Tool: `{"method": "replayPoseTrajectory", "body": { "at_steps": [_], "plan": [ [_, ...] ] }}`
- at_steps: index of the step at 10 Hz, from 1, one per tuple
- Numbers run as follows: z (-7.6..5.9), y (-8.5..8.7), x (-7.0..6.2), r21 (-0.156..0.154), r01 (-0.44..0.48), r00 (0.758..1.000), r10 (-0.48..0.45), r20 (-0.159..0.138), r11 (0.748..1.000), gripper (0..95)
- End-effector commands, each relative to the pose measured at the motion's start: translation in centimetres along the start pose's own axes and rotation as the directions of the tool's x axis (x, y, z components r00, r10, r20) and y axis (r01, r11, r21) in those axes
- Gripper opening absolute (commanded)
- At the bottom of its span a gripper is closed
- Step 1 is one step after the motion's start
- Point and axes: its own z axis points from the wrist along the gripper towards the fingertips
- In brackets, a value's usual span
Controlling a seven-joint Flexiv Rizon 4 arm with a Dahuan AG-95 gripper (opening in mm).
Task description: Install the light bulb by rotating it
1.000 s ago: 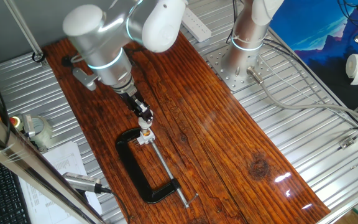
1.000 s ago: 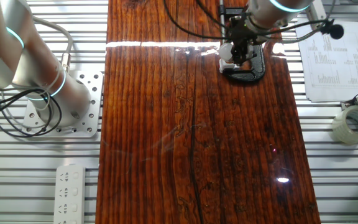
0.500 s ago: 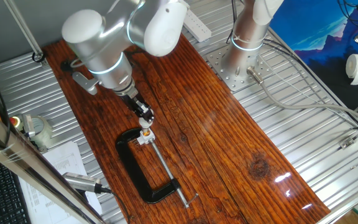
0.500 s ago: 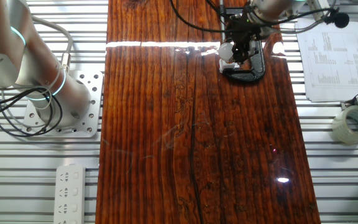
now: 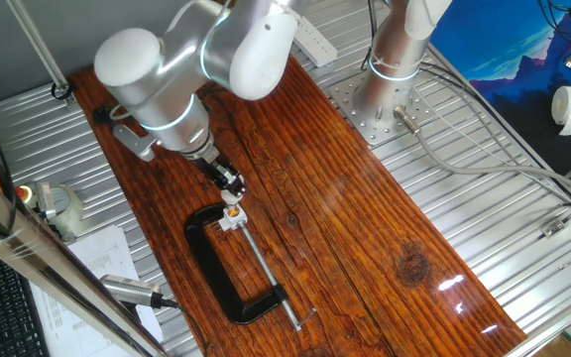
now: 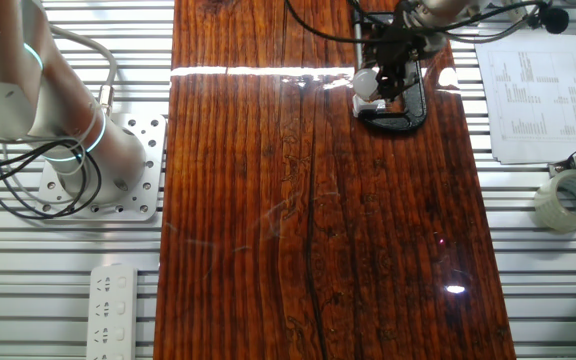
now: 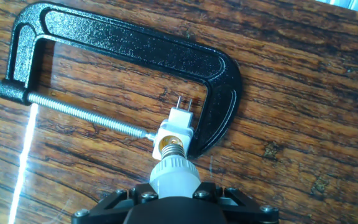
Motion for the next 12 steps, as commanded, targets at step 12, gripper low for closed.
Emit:
{"method": "replayPoseTrajectory", "body": {
  "at_steps": [12],
  "plan": [
    [-0.5, 1.2, -1.5, 0.111, 0.171, 0.974, -0.15, -0.172, 0.979, 38.0]
  ]
}}
